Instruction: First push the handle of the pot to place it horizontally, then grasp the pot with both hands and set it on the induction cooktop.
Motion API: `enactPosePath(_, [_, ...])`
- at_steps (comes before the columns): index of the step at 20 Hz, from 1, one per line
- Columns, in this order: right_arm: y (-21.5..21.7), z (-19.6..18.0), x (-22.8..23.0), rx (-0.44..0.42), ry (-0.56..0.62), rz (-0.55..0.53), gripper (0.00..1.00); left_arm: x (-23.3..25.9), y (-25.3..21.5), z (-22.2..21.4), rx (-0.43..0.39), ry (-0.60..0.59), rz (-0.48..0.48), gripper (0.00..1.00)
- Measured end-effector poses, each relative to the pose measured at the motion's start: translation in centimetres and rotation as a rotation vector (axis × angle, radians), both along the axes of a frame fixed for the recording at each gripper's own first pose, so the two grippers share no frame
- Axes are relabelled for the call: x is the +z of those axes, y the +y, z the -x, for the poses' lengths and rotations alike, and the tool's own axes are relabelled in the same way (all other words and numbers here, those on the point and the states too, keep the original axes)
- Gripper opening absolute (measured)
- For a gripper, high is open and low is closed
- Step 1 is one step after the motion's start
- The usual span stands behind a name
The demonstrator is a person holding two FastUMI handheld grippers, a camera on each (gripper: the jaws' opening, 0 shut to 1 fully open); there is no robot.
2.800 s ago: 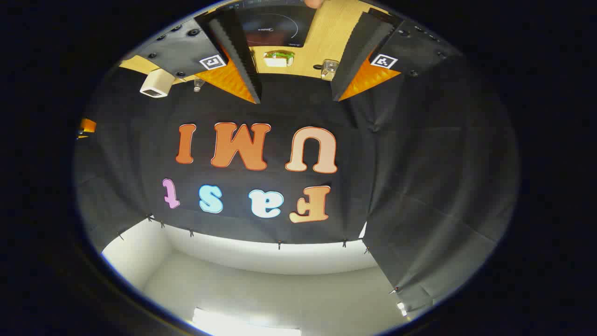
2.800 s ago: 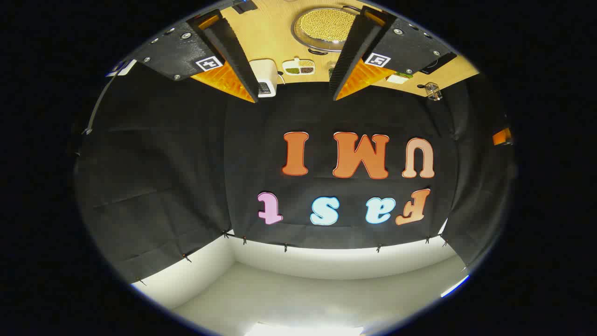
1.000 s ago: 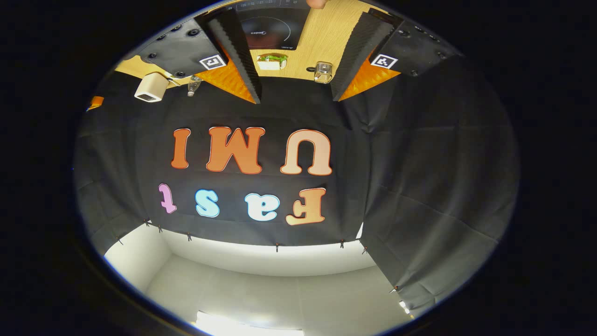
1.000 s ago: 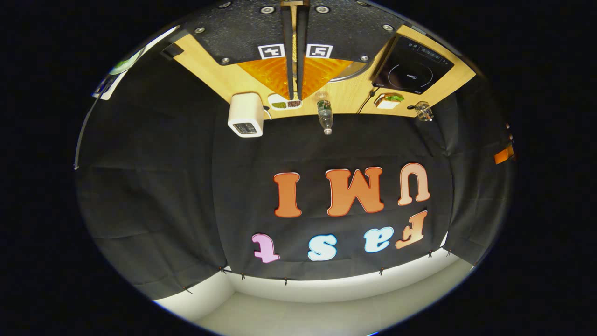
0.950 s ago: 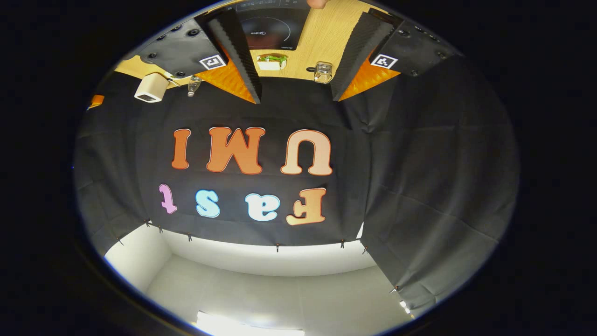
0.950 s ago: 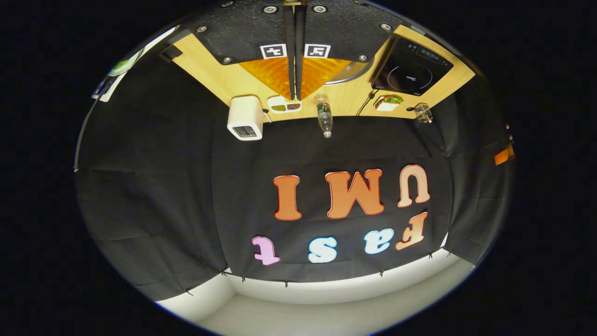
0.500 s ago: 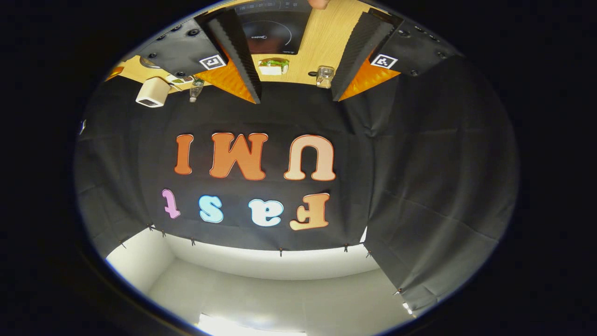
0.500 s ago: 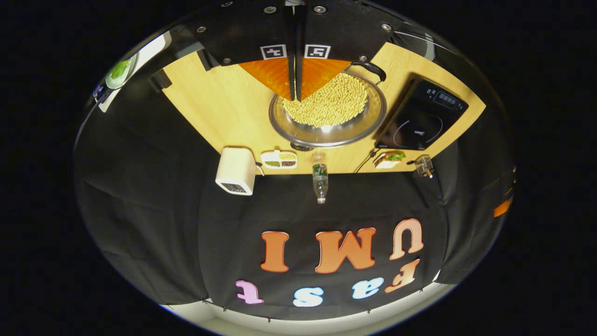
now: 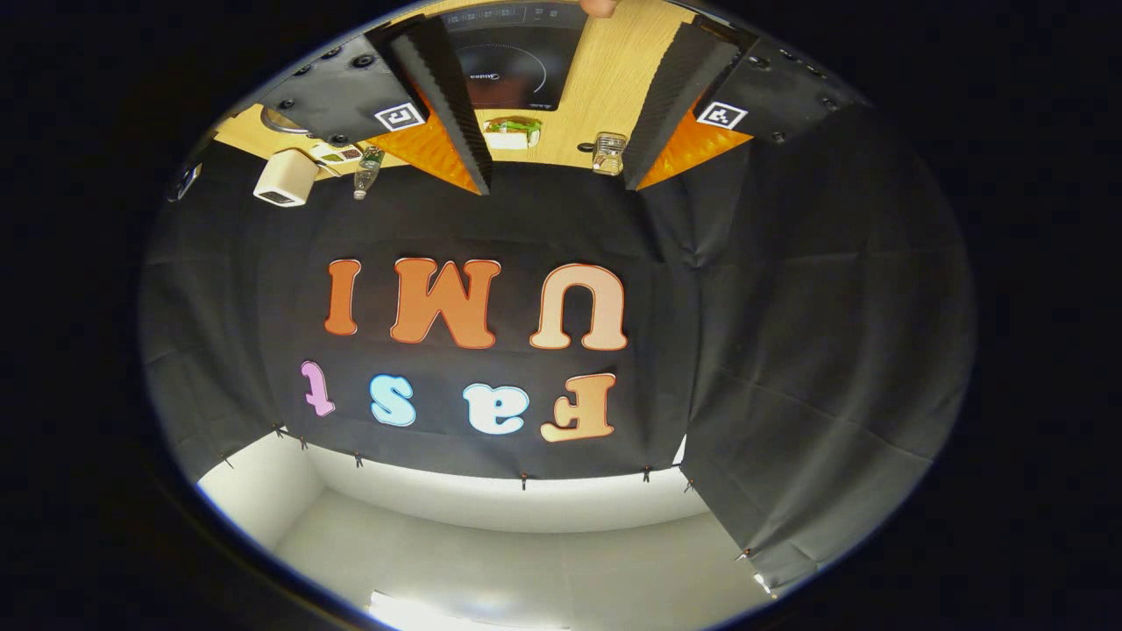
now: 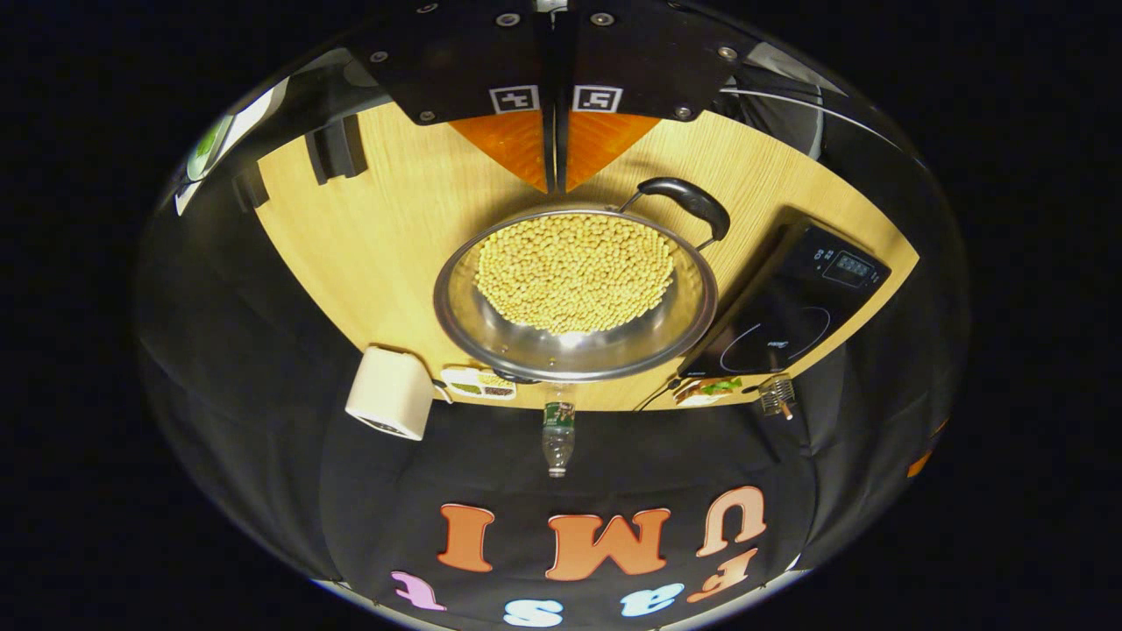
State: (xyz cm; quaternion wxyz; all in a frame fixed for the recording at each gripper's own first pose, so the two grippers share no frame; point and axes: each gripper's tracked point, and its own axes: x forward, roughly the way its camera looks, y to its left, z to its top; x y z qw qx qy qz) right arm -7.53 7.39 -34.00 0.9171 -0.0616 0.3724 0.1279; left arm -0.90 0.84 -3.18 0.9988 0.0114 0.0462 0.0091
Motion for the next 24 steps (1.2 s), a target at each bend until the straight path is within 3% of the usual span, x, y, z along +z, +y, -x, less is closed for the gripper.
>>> enactPosePath(12, [6.1,1.0,-1.6,0.124,0.067,0.000,0.00,-1.5,1.8,-0.5,0.014,0.034,0.006,0.96])
enactPosePath(24, [13.0,0.0,-1.4,0.157,0.123,-0.171,0.00,-2.1,2.7,-0.9,0.013,0.042,-0.006,0.98])
